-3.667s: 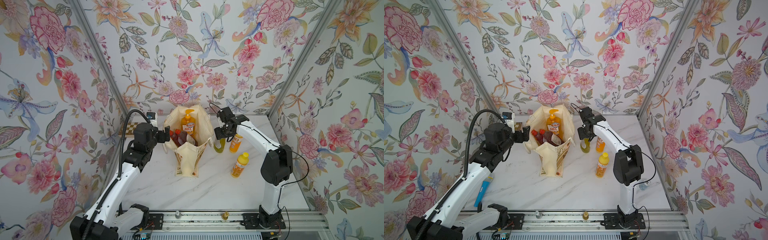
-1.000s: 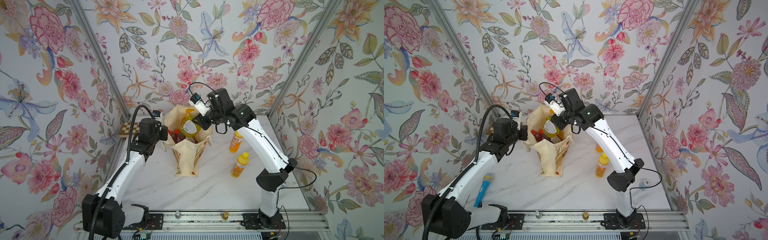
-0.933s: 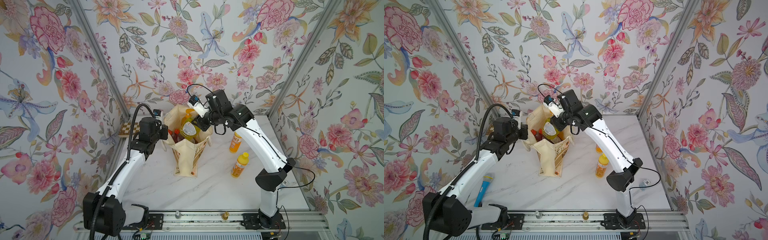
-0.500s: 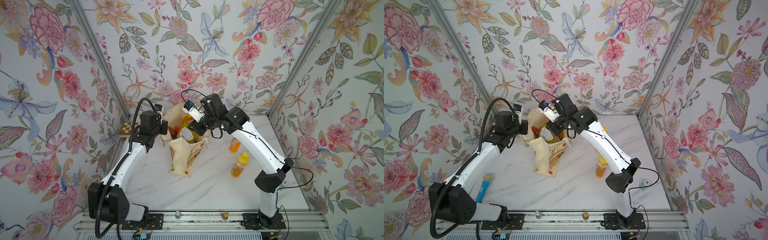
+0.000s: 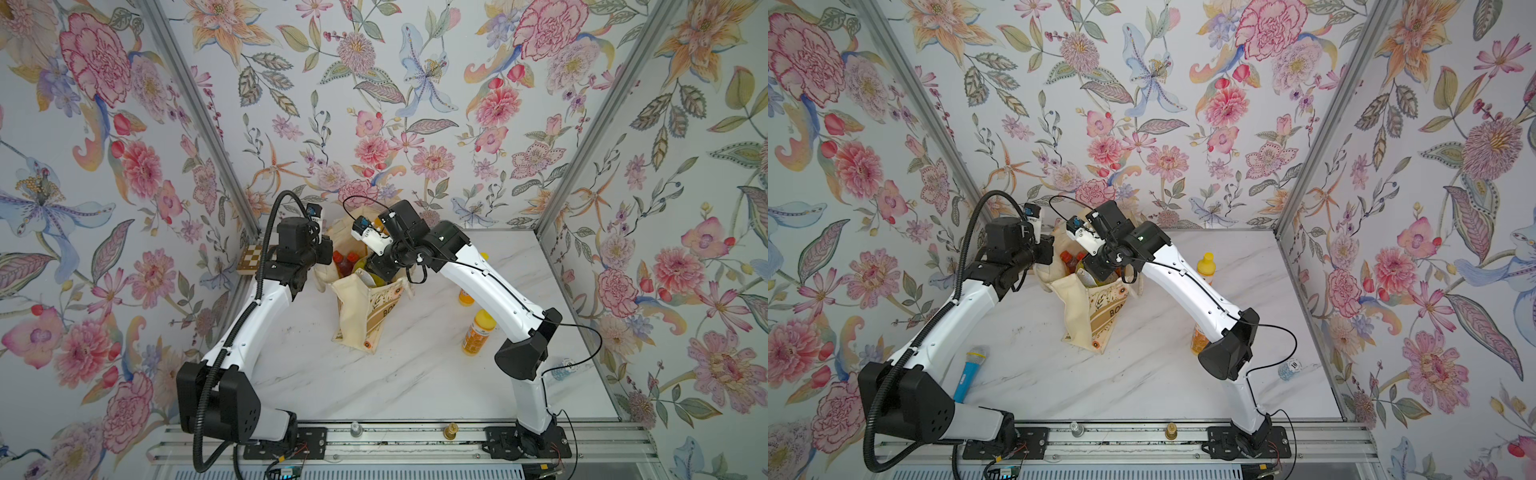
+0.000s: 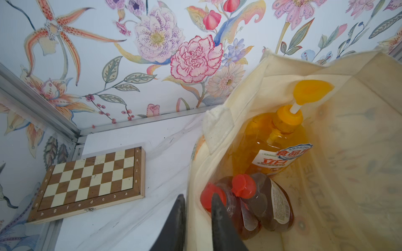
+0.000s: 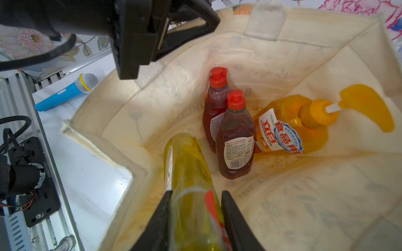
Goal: Pack dish soap into the shopping bag
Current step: Adjust the shopping bag at the center of the board, then place the bottle of dish soap in the shopping bag.
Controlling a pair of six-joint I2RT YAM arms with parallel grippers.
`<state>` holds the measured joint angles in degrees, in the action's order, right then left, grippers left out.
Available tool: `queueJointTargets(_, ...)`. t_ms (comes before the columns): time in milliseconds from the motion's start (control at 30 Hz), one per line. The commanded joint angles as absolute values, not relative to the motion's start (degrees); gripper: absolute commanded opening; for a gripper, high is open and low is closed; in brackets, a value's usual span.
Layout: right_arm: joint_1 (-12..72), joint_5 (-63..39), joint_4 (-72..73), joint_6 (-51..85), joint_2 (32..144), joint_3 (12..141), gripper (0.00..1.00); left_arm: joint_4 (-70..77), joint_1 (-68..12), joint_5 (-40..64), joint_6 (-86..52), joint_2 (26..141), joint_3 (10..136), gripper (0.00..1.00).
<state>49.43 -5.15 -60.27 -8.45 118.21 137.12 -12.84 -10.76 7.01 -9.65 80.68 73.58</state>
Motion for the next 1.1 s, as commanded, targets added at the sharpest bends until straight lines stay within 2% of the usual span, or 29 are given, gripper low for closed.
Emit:
queueJointTargets(0,49.7,-5.0,-54.7,-6.9,117.1,138.8,0.0,-11.7,-10.3,6.9,-13.1,74.8,73.5,0.41)
queueJointTargets(33,49.7,-5.0,-54.8,-6.9,117.2,138.8,0.0,-11.7,-10.3,6.7,-14.2,73.5,72.8,0.46)
queueJointTargets(133,49.8,-4.8,-54.8,-6.9,117.8,139.0,0.0,-11.8,-10.4,6.5,-17.8,68.5,70.1,0.72)
queueJointTargets(267,49.8,-5.0,-54.8,-6.4,118.6,139.4,0.0,-12.9,-11.0,4.3,-23.5,60.8,65.6,0.92)
queueJointTargets(433,50.0,-5.3,-54.9,-6.3,118.8,139.1,0.0,-14.9,-13.4,0.9,-35.1,51.5,58.7,0.94)
queueJointTargets(600,50.1,-5.7,-54.7,-6.4,118.4,138.0,0.0,-15.2,-15.2,2.1,-45.1,45.4,53.4,0.99)
queueJointTargets(867,51.1,-6.1,-54.8,-6.7,118.5,136.5,0.0,-18.1,-19.5,-0.4,-48.9,46.8,50.7,0.99)
queueJointTargets(1067,52.1,-5.7,-54.8,-7.0,118.5,136.2,0.0,-15.6,-19.6,1.5,-50.0,49.8,48.3,0.99)
